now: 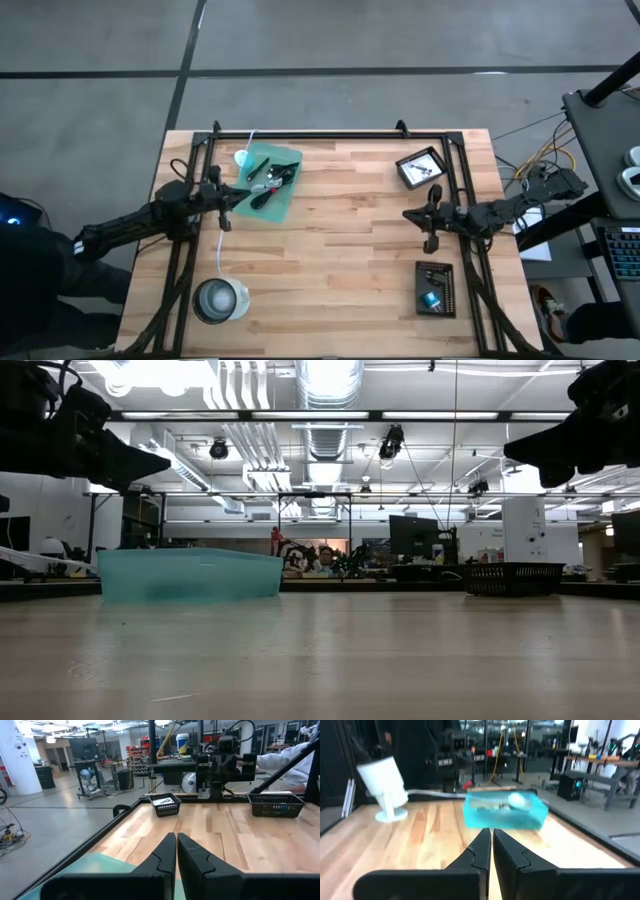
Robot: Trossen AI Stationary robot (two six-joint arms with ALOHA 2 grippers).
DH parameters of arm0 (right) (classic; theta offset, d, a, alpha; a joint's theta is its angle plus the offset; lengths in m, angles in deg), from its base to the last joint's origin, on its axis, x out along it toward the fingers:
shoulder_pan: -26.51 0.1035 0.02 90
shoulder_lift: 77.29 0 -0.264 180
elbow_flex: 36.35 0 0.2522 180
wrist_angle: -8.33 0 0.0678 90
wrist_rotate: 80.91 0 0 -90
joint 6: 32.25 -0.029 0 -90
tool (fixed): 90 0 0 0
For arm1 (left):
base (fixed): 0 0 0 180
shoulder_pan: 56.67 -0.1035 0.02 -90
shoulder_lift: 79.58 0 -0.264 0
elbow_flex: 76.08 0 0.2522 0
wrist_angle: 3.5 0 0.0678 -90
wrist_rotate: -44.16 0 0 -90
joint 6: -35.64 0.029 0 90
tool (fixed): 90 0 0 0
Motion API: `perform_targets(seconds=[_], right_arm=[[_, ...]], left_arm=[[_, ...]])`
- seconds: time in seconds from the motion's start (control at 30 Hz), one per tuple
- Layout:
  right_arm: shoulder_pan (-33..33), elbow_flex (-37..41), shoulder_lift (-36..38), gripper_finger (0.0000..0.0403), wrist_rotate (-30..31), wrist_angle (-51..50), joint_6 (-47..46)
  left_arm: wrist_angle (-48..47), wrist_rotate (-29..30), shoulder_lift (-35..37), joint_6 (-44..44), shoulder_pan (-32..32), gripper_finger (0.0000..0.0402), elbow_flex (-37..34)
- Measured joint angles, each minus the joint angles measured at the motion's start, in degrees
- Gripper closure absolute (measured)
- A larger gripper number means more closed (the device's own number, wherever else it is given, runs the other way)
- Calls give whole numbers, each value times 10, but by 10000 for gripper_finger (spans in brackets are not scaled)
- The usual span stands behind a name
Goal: Pick and place items into bin
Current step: Return to Home Position
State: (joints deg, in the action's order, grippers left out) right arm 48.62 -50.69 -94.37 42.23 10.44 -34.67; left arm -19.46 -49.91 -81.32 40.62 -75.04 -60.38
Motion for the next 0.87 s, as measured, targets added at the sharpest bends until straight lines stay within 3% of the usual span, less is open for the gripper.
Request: perform_targets(seconds=[0.87], right_arm=[[0,0,1,394,-6,3,45]], left_arm=[[3,-3,-2,-1,0,402,0]])
